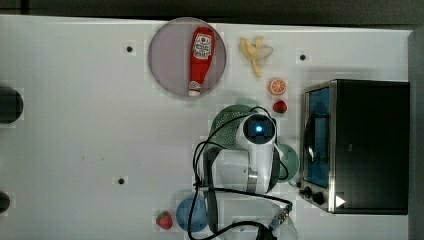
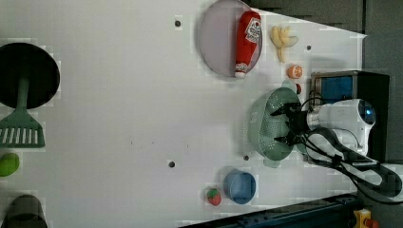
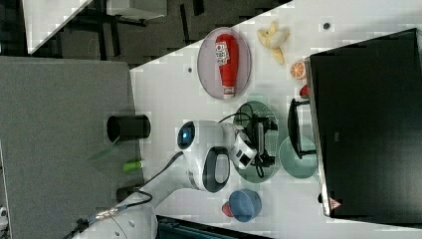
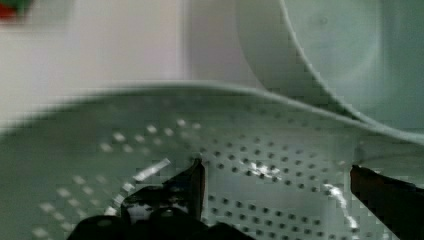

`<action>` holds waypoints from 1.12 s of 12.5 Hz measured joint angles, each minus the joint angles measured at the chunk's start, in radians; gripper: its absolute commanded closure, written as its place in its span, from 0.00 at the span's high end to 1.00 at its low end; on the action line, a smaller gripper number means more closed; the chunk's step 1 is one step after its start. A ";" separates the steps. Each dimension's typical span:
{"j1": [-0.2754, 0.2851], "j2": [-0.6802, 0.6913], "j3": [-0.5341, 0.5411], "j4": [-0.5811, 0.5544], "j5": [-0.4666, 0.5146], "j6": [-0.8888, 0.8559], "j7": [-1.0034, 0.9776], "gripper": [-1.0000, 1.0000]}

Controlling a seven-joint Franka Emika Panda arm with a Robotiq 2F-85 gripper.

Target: Drag strainer left to right.

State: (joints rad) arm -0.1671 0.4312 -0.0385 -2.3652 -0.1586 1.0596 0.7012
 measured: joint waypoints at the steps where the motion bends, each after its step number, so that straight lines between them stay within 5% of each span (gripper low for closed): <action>1: 0.000 -0.003 0.011 0.004 0.013 -0.027 -0.063 1.00; 5: 0.016 -0.146 0.083 0.010 -0.007 -0.186 -0.151 1.00; 8: 0.033 -0.362 0.129 0.129 -0.010 -0.465 -0.200 1.00; 14: 0.022 -0.655 0.104 0.391 0.162 -0.886 -0.487 1.00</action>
State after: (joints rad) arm -0.1453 -0.2240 0.0652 -1.9746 0.0035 0.1738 0.2139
